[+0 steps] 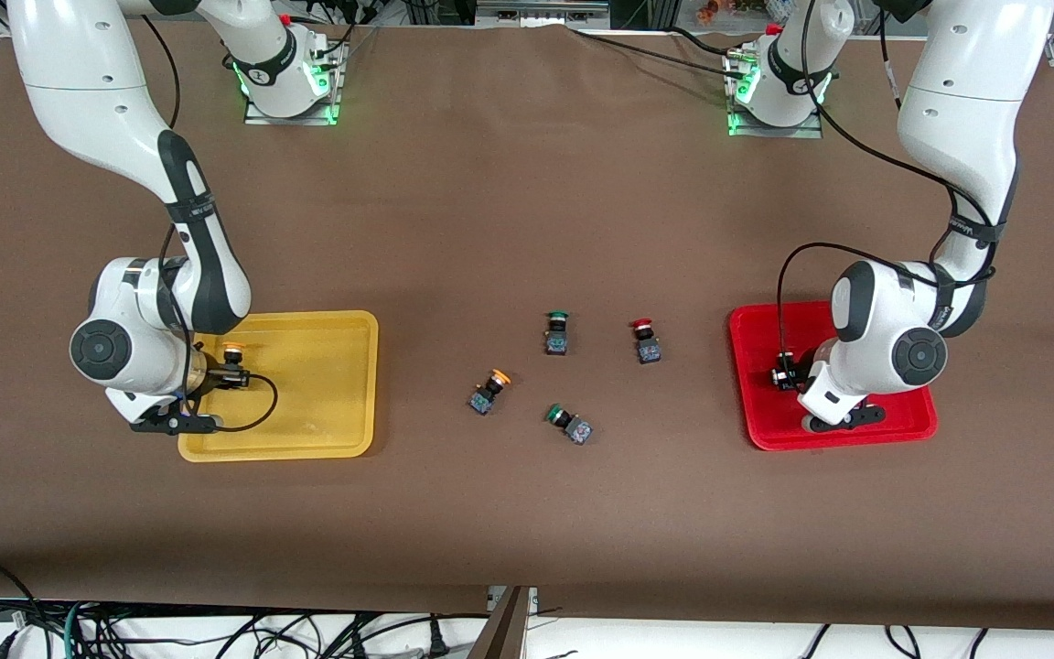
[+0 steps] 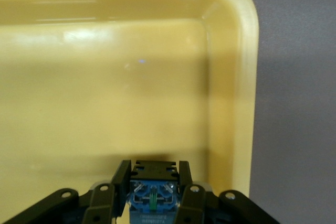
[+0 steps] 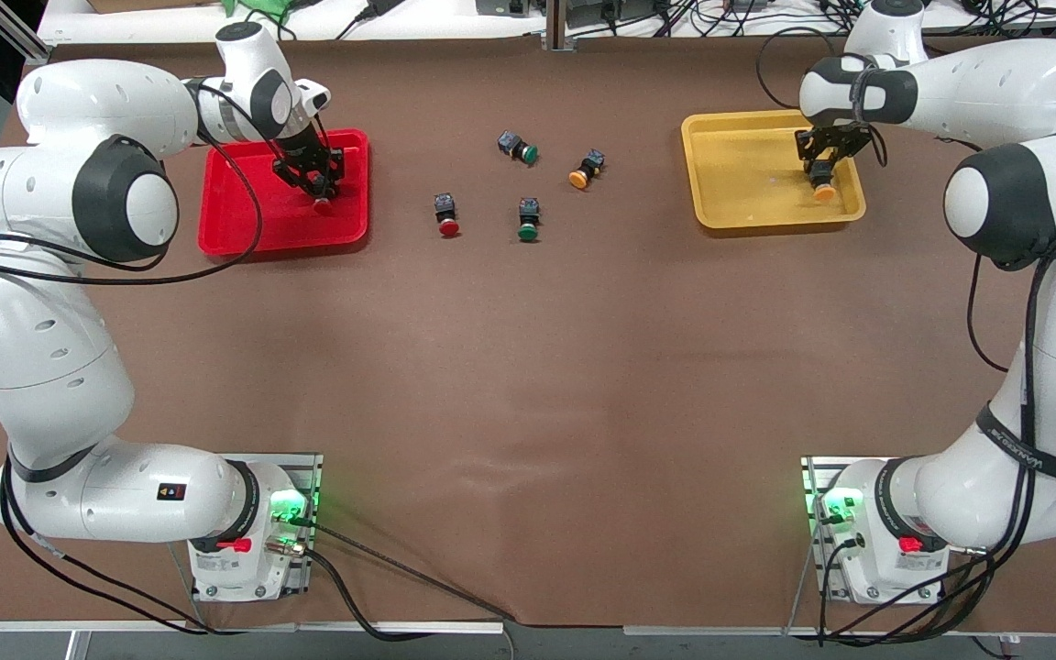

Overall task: Place red and yellow buttons in trays
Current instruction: 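Set orange button in yellow tray with the right gripper while left sets red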

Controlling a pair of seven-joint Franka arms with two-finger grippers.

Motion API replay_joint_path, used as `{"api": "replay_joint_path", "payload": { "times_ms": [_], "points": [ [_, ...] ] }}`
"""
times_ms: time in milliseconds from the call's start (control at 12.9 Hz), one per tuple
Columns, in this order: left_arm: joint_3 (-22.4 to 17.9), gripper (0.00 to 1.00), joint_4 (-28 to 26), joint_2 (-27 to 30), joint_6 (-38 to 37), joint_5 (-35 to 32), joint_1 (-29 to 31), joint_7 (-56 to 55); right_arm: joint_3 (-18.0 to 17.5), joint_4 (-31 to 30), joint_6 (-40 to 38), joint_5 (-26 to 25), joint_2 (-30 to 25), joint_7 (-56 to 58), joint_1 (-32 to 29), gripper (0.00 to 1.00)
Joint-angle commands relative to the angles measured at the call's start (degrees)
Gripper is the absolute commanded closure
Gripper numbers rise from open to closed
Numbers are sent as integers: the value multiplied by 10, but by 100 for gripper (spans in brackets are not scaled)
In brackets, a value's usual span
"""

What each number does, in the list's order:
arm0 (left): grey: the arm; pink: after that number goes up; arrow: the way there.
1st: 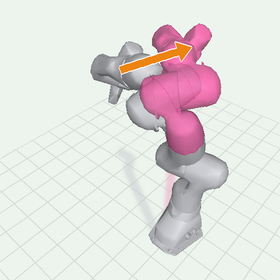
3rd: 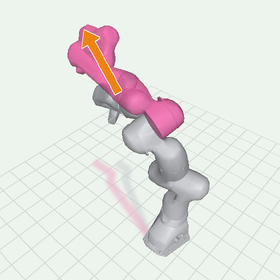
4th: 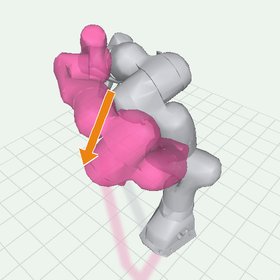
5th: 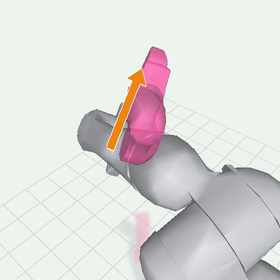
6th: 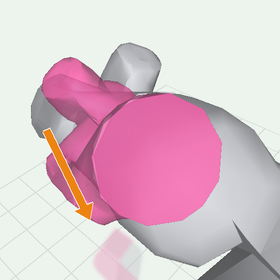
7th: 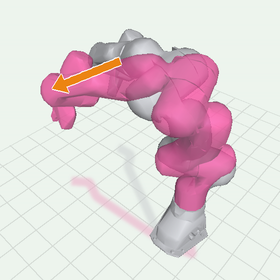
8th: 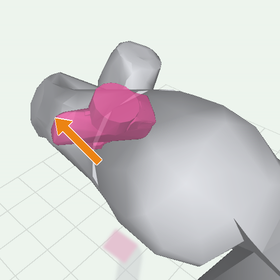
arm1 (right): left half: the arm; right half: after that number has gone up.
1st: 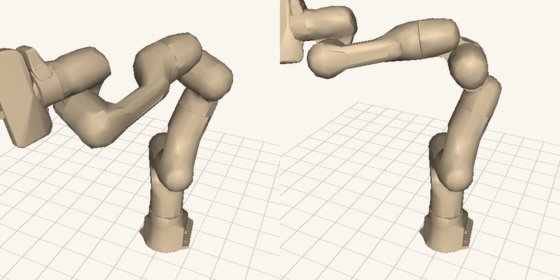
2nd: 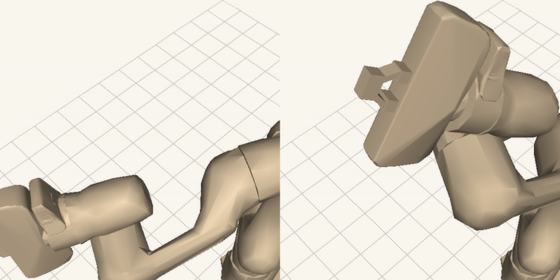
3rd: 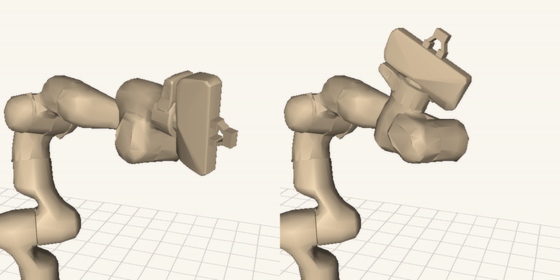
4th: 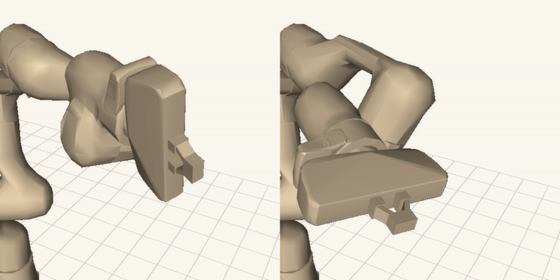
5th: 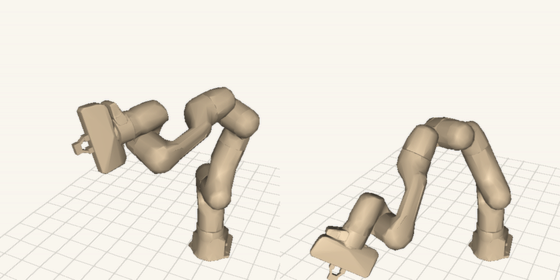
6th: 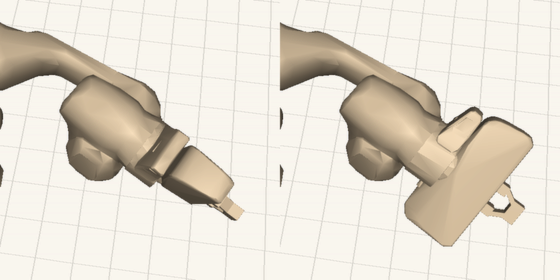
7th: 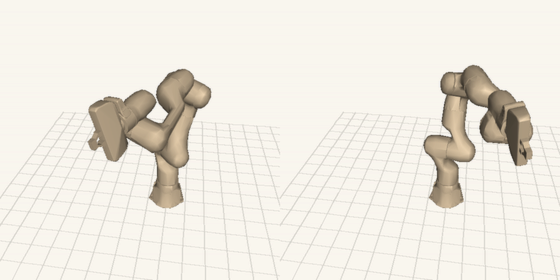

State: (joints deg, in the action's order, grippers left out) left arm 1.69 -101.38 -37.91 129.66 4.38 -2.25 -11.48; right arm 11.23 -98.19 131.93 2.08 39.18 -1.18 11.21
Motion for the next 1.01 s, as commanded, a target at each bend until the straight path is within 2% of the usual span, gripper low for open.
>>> {"api": "replay_joint_path", "payload": {
  "times_ms": [0,155,310,465,620,930],
  "points": [
    [3,0,0,24,8,0,4,22,-5,-18,13,10,-24,8,0,0],
    [10,0,5,53,3,0,-3,21,-11,10,-8,11,-31,10,2,0],
    [20,0,6,65,-10,2,-42,-6,-27,64,-67,41,-32,-33,13,0],
    [23,0,9,65,-10,1,-80,-70,-31,103,-98,51,-26,-127,42,0],
    [23,0,3,62,-11,1,-121,-100,-31,113,-90,50,-15,-223,89,0],
    [22,0,-10,31,-9,1,-195,-208,-31,213,-79,49,62,-440,178,0]
  ]
}}
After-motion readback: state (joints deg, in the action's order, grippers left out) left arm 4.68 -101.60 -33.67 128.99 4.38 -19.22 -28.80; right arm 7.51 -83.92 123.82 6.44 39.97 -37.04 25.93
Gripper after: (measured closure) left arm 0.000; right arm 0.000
